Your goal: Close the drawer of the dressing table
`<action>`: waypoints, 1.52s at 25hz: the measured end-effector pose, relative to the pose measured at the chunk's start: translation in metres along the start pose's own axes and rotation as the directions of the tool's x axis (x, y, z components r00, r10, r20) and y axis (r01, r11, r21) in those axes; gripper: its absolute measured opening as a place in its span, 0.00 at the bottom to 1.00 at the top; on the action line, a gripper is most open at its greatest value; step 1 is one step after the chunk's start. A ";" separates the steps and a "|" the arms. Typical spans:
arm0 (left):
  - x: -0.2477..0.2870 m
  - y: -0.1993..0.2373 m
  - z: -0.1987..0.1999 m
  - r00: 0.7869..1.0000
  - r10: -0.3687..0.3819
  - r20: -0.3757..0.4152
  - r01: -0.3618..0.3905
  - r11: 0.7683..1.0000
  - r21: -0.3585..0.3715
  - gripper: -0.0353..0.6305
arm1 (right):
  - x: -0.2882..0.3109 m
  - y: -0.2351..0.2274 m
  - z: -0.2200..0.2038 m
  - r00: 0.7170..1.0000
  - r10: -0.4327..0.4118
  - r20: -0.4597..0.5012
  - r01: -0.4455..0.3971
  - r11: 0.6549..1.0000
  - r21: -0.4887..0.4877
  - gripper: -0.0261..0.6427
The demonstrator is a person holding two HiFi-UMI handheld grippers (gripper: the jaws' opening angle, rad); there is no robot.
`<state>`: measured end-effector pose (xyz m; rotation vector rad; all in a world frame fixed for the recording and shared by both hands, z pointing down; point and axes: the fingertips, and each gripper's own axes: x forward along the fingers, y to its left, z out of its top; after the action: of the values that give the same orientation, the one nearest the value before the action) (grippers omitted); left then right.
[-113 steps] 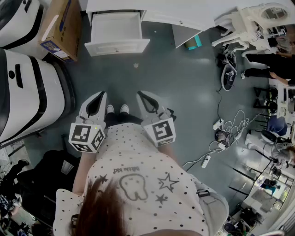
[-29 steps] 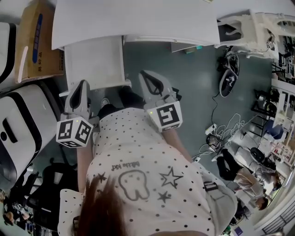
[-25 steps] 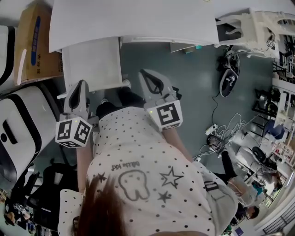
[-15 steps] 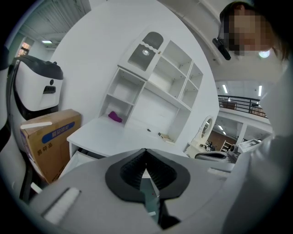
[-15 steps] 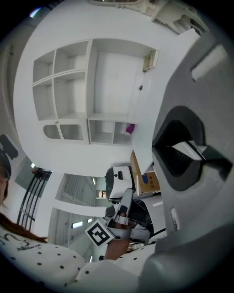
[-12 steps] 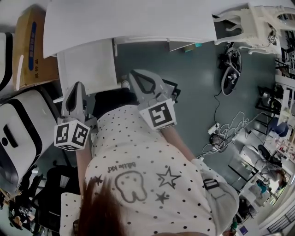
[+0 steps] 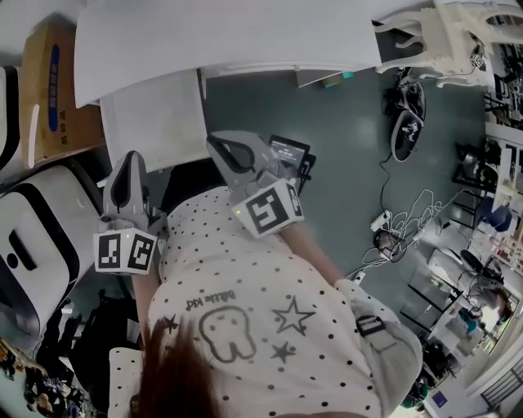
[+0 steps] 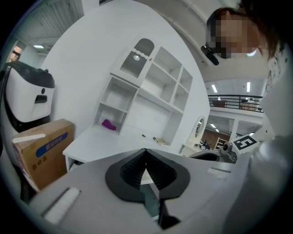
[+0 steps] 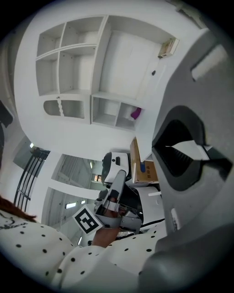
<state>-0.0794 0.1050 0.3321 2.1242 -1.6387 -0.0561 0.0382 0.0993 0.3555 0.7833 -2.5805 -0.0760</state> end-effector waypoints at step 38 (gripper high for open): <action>-0.030 0.126 -0.309 0.666 0.066 -0.743 -0.108 0.994 -0.008 0.21 | 0.019 0.006 0.020 0.997 0.064 0.035 -0.070 0.977 0.200 0.04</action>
<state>-0.1091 0.2097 0.6490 1.6608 -1.1927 0.7105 0.0126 0.0927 0.3459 0.7698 -2.6679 0.1998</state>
